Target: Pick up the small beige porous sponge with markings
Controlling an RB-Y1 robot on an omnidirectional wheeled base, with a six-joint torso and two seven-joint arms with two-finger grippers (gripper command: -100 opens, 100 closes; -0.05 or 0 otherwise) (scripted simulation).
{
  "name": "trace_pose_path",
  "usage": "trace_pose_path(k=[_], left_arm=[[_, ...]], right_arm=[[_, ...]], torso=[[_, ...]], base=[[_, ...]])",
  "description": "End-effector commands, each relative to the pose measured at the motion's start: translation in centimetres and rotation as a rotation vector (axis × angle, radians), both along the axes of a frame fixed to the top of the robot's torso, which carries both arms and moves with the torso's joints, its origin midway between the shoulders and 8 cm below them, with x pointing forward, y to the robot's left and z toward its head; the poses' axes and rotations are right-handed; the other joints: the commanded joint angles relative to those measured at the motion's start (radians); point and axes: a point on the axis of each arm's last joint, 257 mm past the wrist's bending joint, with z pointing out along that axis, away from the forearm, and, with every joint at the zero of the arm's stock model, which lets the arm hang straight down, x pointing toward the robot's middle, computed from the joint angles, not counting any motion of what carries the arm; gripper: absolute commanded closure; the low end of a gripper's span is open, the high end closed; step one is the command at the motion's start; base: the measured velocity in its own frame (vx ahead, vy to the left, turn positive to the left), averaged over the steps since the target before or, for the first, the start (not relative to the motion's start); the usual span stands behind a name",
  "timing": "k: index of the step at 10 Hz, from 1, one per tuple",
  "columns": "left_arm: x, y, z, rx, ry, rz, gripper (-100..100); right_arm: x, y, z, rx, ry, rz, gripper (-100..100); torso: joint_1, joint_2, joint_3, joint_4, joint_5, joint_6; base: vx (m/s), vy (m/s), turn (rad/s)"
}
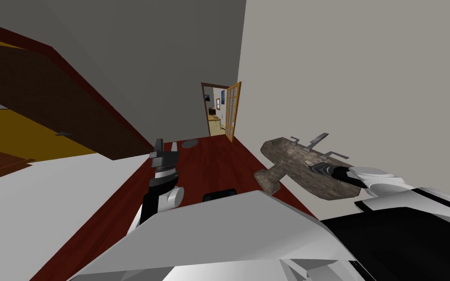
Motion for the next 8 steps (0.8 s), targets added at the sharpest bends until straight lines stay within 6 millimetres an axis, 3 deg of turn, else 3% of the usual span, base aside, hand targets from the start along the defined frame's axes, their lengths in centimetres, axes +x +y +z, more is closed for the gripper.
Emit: trace_pose_path(k=[1, 4, 5, 8], left_arm=[[0.0, 0.0, 0.0, 0.0, 0.0, 0.0, 0], [0.0, 0.0, 0.0, 0.0, 0.0, 0.0, 0], [0.0, 0.0, 0.0, 0.0, 0.0, 0.0, 0], [0.0, 0.0, 0.0, 0.0, 0.0, 0.0, 0]], right_arm=[[1.0, 0.3, 0.3, 0.004, -0.021, 0.012, 100], [0.4, 0.1, 0.0, -0.018, 0.028, 0.026, 100], [2.3, 1.1, 0.0, 0.009, -0.009, 0.054, 100], [1.7, 0.6, 0.2, -0.022, 0.031, 0.062, 100]], torso=[[0.0, 0.0, 0.0, 0.0, 0.0, 0.0], [-0.001, 0.001, 0.0, 0.0, -0.001, -0.005], [-0.001, 0.002, 0.001, 0.0, -0.001, -0.004], [0.0, 0.0, 0.0, 0.0, 0.0, -0.005]], base=[[0.086, 0.026, -0.186], [0.011, 0.001, 0.038], [0.066, 0.008, -0.319], [0.047, 0.015, -0.045]])
